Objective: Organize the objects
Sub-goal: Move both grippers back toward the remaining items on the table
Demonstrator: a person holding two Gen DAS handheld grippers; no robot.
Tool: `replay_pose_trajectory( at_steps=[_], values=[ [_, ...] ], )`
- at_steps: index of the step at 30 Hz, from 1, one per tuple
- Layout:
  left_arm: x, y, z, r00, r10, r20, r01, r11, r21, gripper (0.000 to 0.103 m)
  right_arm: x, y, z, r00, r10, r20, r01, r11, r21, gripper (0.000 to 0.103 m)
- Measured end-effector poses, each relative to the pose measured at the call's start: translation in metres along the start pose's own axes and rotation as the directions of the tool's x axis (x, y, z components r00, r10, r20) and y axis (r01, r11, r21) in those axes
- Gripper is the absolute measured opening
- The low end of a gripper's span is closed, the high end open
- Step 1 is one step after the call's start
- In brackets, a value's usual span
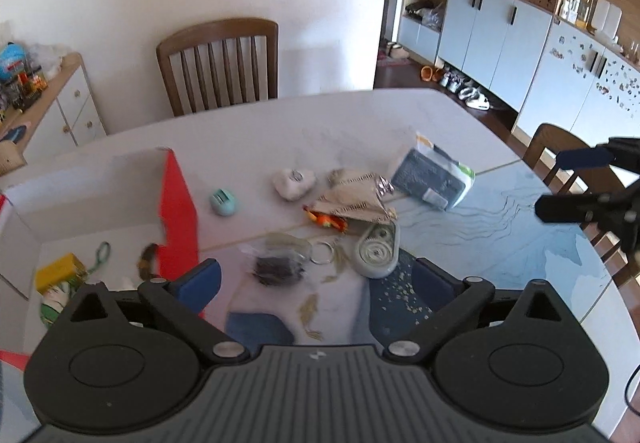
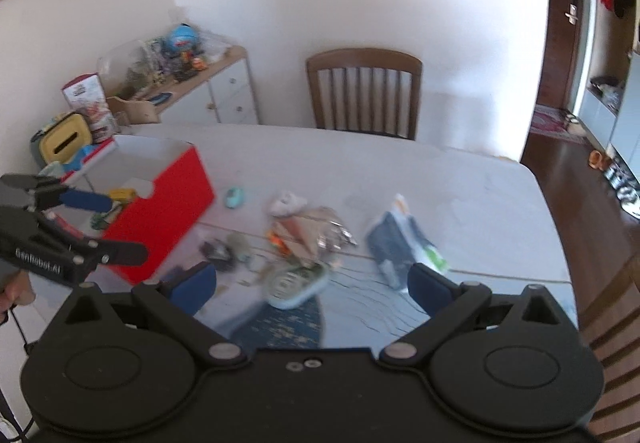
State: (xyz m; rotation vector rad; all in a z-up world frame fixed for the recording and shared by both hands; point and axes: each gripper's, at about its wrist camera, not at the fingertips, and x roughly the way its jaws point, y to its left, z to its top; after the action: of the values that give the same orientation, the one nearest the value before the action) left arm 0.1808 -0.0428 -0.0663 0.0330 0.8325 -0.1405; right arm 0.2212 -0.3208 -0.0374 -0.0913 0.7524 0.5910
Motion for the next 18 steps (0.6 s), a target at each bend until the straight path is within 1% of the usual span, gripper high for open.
replay_pose_trajectory(
  at_steps=[3,5,8,11,14,18],
  values=[
    [0.015,-0.006,-0.007,0.999,0.033,0.003,-0.033,0.999,-0.002,0.102,0.005,-0.014,-0.005,1.0,-0.017,-0.012,0.017,1.0,-0.006,0.102],
    [0.026,-0.007,-0.009,0.998,0.063,0.0,-0.063,0.998,-0.019,0.102,0.01,-0.022,-0.007,0.999,-0.025,-0.02,0.024,1.0,-0.007,0.102],
    [0.043,-0.004,-0.01,0.996,0.086,-0.001,-0.086,0.995,-0.052,0.102,0.021,-0.032,-0.009,0.999,-0.037,-0.033,0.037,0.999,-0.012,0.102],
    [0.059,-0.003,-0.011,0.993,0.117,-0.001,-0.117,0.991,-0.065,0.102,0.035,-0.046,-0.008,0.998,-0.045,-0.051,0.045,0.999,-0.005,0.102],
    [0.072,-0.001,-0.012,0.99,0.14,0.007,-0.139,0.988,-0.07,0.102,0.049,-0.058,-0.008,0.996,-0.052,-0.075,0.053,0.999,0.003,0.101],
    [0.088,0.0,-0.016,0.988,0.153,0.012,-0.151,0.986,-0.065,0.102,0.067,-0.068,-0.007,0.993,-0.053,-0.102,0.053,0.999,-0.004,0.101]
  ],
)
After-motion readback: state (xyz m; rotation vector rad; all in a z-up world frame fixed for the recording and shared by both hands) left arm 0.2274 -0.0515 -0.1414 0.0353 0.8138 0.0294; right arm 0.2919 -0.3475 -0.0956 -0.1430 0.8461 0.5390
